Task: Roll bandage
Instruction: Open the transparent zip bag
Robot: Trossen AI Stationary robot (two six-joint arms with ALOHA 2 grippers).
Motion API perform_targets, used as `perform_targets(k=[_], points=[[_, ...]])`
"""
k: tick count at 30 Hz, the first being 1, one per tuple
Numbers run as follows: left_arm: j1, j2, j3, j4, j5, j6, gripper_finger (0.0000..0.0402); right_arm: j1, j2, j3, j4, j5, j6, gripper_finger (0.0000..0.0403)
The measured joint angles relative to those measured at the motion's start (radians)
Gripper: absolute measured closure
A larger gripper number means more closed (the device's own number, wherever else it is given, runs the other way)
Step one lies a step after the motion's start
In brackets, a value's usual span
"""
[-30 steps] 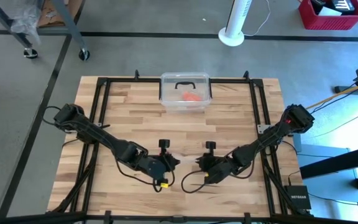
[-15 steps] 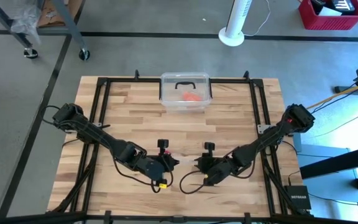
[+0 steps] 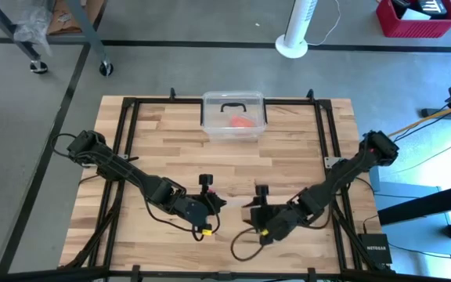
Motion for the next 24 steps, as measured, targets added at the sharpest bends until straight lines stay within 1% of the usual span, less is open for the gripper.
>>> perform_targets(k=[2, 4, 12, 18, 24], points=[[0.0, 0.0, 0.0, 0.0, 0.0, 0.0, 0.0401, -0.005, 0.012, -0.023, 0.054, 0.05, -0.009, 0.0205], [0.0, 0.0, 0.0, 0.001, 0.0, 0.0, 0.0401, -0.018, 0.026, -0.042, 0.069, 0.09, -0.027, 0.021], [0.0, 0.001, 0.0, 0.0, 0.0, 0.0, 0.0401, -0.023, 0.063, -0.046, 0.099, 0.07, -0.033, 0.0224], [0.0, 0.001, 0.0, 0.0, 0.0, 0.0, 0.0401, -0.024, 0.063, -0.046, 0.122, 0.061, -0.033, 0.0226], [0.0, 0.002, 0.0, 0.0, 0.0, 0.0, 0.0401, -0.046, 0.099, -0.045, 0.127, 0.045, -0.037, 0.0226]])
